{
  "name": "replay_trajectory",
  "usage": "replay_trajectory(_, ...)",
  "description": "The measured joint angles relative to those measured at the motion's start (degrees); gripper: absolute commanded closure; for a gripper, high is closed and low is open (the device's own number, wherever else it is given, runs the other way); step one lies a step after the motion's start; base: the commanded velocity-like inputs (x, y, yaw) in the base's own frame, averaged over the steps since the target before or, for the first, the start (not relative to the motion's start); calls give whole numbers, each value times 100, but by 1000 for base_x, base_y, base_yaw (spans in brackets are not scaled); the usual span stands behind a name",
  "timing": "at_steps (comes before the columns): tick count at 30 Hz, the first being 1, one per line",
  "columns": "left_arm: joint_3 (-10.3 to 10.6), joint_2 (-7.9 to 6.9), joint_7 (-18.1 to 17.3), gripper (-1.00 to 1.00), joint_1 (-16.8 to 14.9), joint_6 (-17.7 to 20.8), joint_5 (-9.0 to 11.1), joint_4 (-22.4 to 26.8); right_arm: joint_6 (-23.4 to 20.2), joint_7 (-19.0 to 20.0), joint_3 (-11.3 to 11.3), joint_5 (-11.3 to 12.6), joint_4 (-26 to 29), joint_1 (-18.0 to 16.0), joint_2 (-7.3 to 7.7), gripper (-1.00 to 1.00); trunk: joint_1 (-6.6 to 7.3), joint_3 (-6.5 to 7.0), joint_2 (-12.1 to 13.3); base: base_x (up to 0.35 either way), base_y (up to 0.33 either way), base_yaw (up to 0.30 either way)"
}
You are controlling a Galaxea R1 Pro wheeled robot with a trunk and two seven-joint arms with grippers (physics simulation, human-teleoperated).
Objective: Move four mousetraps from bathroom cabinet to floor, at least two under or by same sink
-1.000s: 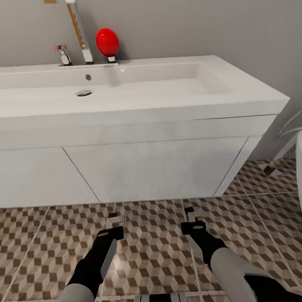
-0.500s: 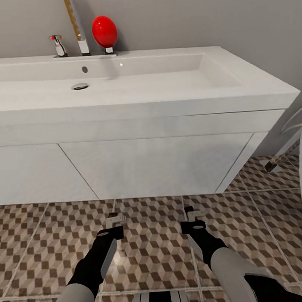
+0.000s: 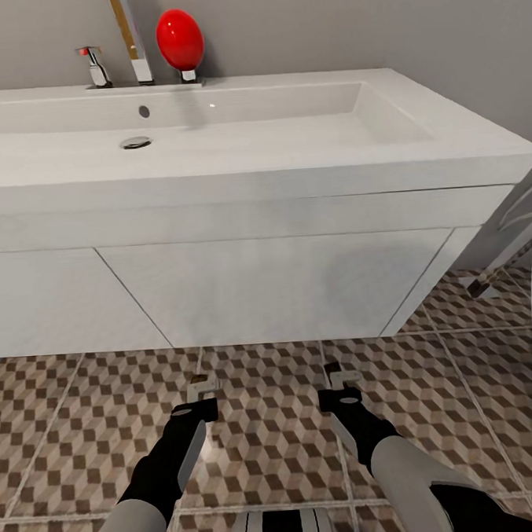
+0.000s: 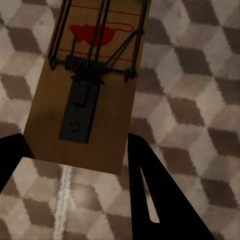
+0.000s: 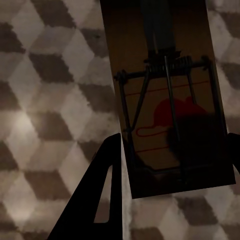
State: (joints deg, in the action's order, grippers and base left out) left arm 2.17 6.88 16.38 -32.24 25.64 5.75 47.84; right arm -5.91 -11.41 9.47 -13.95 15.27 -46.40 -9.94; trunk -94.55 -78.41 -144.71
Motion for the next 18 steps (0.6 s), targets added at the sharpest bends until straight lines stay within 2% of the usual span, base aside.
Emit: replay_trajectory(18,0,-3,0,100,0,0,0,2,73,-47,36,24,8,0,0,100,0,0,0,0,0,4)
